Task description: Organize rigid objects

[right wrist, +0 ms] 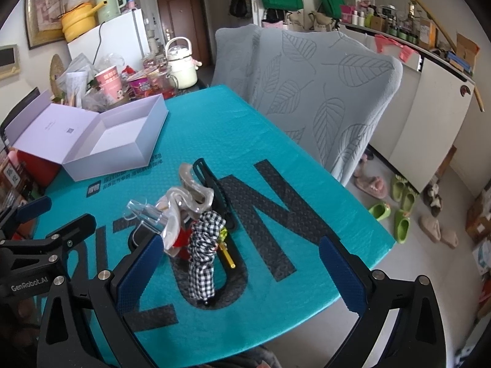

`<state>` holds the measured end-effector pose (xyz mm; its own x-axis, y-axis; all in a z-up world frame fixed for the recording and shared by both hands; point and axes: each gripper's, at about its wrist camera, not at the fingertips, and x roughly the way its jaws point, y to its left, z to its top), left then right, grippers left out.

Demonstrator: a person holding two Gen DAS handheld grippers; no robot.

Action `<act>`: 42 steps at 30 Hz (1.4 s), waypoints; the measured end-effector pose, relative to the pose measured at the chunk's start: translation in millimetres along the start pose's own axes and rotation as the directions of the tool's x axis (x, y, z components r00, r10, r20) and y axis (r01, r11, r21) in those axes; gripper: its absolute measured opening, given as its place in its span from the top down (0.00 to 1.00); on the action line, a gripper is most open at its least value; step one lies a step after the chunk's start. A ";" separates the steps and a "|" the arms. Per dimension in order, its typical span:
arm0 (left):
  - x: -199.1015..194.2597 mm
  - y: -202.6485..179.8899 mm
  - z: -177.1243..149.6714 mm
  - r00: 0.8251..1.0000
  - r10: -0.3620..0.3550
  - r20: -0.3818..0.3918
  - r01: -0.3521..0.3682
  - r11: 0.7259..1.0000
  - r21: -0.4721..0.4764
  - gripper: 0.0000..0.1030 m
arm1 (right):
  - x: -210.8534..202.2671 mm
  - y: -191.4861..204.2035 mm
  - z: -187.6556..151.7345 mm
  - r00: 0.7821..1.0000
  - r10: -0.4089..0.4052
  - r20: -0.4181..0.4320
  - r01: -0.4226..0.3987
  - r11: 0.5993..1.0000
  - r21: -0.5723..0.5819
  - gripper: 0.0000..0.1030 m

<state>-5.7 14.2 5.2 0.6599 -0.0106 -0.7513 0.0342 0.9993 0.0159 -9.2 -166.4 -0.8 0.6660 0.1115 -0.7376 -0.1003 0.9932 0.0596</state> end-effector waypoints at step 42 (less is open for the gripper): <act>16.8 -9.6 -45.9 0.992 -0.105 -0.074 0.104 0.994 -0.016 0.00 | 7.6 -18.0 -44.9 0.997 0.063 -0.039 -0.062 0.998 0.030 0.00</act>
<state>-29.4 6.0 -37.8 0.5951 -0.1126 -0.7957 0.0908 0.9932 -0.0726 -35.6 -185.0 -37.7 0.6290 0.1726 -0.7580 -0.1190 0.9849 0.1255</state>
